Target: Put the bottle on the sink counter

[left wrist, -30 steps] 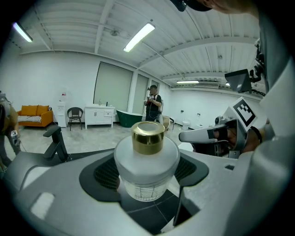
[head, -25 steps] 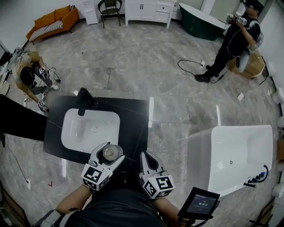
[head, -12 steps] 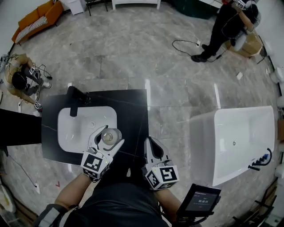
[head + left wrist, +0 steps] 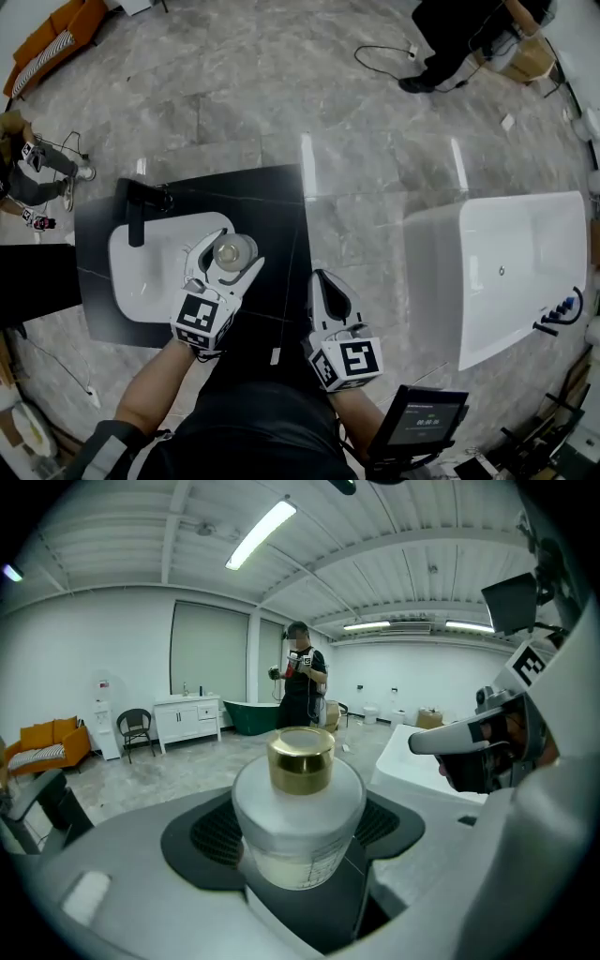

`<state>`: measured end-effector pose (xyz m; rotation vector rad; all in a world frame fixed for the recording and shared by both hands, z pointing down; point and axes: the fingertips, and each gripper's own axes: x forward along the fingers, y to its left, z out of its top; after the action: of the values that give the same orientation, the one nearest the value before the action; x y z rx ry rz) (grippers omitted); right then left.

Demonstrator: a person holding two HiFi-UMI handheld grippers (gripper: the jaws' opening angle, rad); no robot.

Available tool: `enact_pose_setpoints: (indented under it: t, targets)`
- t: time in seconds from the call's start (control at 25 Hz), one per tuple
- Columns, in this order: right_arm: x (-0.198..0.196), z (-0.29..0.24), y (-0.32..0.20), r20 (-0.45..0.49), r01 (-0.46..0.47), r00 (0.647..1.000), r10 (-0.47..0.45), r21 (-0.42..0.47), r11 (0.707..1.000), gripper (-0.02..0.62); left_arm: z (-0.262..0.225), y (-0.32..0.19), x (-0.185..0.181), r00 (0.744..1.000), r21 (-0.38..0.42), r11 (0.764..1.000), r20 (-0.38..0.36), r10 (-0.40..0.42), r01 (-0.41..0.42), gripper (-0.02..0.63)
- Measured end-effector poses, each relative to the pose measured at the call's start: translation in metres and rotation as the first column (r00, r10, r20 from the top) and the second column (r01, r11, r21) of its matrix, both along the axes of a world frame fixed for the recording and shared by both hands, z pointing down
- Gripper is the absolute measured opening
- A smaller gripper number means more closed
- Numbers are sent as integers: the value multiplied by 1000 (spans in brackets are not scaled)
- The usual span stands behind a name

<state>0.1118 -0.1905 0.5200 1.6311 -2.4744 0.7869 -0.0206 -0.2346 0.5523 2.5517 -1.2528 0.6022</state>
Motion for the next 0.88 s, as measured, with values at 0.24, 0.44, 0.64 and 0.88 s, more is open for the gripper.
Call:
enact_pose_setpoints:
  t: [0.24,0.44,0.64,0.88]
  targets:
    - [5,8,-16,-40,-3,999,3,9,1000,-5,20,-37,6,1000,6,1000,21,-2,2,337]
    - [16,15,-28,-61,-20,998,20,11,1000,-5,32,-61,20,1000,11,1000,28,10,-10,337]
    - [23,26,-36,-59,-33,998,33,-12,999,-5,52,-74,28,999,-13,1000,42,25,-24,337]
    - [26,36,-39,-62,-31,998,29,-36,999,-5,70,-96,36,999,-12,1000,38,20,-20,337]
